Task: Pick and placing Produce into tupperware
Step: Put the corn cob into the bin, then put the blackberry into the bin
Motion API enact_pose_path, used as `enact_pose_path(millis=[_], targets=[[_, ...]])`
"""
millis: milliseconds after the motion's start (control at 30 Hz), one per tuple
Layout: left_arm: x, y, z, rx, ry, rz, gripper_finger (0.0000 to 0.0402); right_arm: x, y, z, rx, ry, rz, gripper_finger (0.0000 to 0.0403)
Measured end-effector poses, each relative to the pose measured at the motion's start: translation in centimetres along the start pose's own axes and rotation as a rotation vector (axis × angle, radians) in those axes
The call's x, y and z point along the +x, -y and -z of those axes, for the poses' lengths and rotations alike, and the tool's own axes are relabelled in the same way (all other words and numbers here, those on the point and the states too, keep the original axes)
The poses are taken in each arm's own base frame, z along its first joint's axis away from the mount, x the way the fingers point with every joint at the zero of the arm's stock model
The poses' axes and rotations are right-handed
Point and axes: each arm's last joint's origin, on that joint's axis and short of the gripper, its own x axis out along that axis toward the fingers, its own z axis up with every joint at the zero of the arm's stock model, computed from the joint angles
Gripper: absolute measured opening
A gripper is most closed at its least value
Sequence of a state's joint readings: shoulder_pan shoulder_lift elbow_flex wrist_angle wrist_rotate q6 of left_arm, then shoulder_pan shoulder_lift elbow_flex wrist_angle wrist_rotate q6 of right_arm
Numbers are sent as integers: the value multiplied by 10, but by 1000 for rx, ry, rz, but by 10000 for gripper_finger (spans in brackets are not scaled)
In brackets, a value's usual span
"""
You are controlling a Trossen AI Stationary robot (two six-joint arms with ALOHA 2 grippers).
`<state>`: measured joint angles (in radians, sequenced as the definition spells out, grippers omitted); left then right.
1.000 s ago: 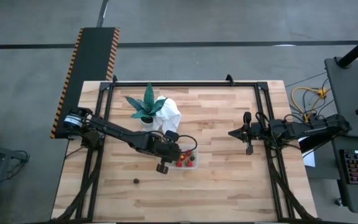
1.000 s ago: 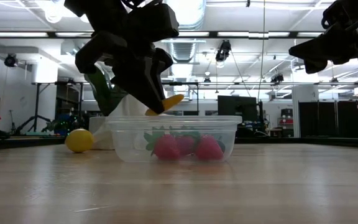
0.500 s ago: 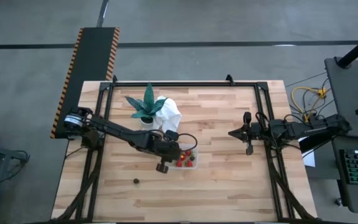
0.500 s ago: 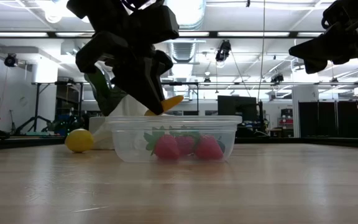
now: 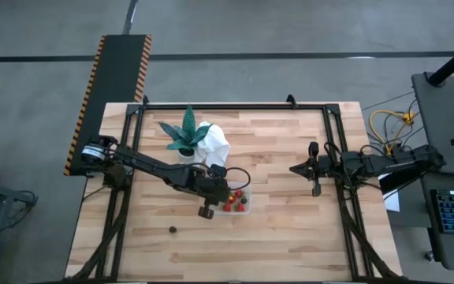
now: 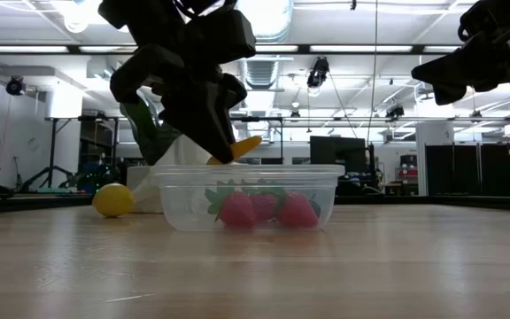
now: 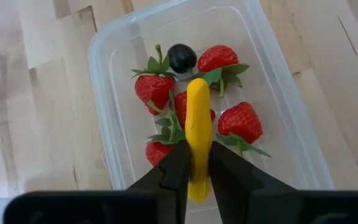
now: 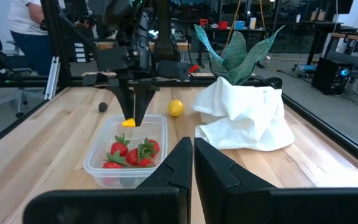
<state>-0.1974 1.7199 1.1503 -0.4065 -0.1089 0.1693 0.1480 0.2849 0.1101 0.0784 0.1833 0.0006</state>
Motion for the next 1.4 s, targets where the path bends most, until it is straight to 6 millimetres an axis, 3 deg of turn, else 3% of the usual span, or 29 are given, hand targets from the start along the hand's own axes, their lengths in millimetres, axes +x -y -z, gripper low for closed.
enact_pose_path(millis=[333,633,833,1033,1267,1400], targets=[[0,0,0,-7,5,-1,149,0,0,0,0,0,0,9],[-4,0,3,-40,-60,2,167,0,0,0,0,0,0,9],[-29,-4,7,-132,-219,-46,167,0,0,0,3,-4,0,9],[-65,-1,13,-269,-272,-45,167,0,0,2,14,-22,0,9],[-100,23,13,-346,-265,-24,166,0,0,2,22,-22,1,9],[-107,43,14,-406,-324,-25,166,0,0,2,22,-22,0,9]])
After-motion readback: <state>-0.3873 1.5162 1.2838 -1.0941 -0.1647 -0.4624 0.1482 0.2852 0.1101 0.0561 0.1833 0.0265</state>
